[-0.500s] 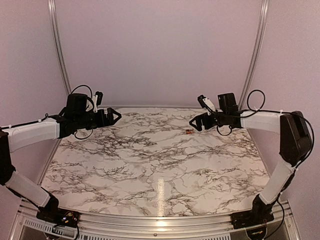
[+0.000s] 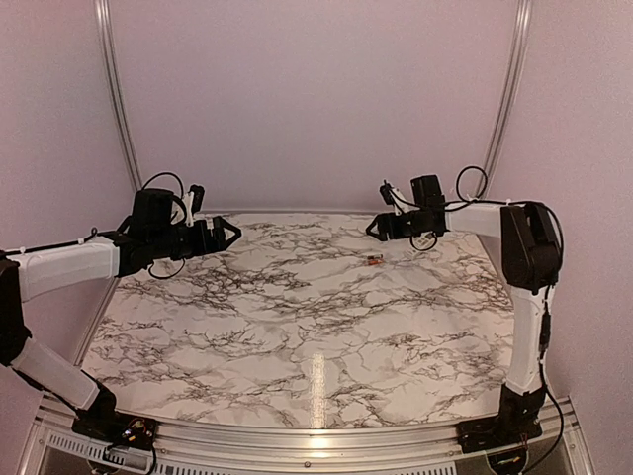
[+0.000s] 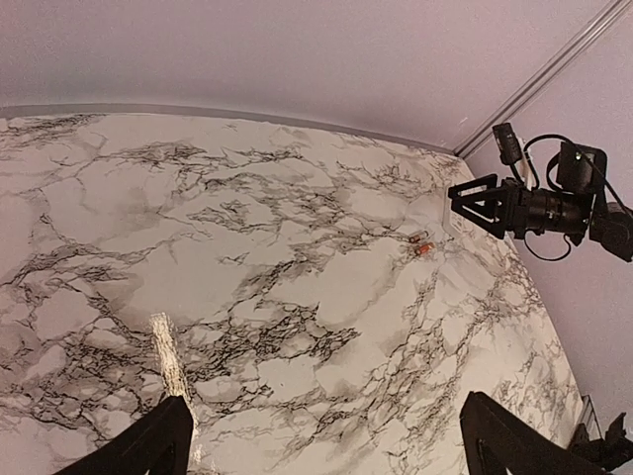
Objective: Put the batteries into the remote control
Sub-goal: Move the right arm with the battery to the center of the board.
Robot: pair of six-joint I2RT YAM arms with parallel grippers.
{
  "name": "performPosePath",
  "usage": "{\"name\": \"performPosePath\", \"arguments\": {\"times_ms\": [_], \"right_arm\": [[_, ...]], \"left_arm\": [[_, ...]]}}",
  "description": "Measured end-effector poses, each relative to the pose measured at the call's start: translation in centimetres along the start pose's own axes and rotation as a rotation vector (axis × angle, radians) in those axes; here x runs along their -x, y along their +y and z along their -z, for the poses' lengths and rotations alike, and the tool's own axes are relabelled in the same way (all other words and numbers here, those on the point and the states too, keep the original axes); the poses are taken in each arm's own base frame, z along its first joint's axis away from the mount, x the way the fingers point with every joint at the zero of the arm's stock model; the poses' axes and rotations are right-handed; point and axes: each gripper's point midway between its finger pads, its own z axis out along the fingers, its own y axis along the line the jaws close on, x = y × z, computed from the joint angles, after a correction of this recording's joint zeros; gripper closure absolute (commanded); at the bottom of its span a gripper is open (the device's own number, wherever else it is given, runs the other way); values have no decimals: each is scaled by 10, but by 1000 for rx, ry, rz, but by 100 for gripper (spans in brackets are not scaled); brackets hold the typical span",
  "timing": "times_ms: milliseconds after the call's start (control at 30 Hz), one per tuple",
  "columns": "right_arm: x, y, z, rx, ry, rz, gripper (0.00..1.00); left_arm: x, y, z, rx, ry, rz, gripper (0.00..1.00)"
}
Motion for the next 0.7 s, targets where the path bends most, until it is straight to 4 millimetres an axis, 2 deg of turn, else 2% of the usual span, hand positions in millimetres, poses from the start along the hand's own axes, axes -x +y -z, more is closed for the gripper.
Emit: {"name": "performPosePath", "arguments": {"times_ms": [167,367,700], "right_arm": [[-5,-12,-23,-9,34,-57,47],[-17,-25,-41,-10,73,-90,51],[-36,-42,-52,18,119,-135,55]], "left_arm": [[1,-1,0,-10,-9,5,1],[-1,-4,-1,-27,-5,4,1],[-20,-25,-9,-94,52,-53,1]]}}
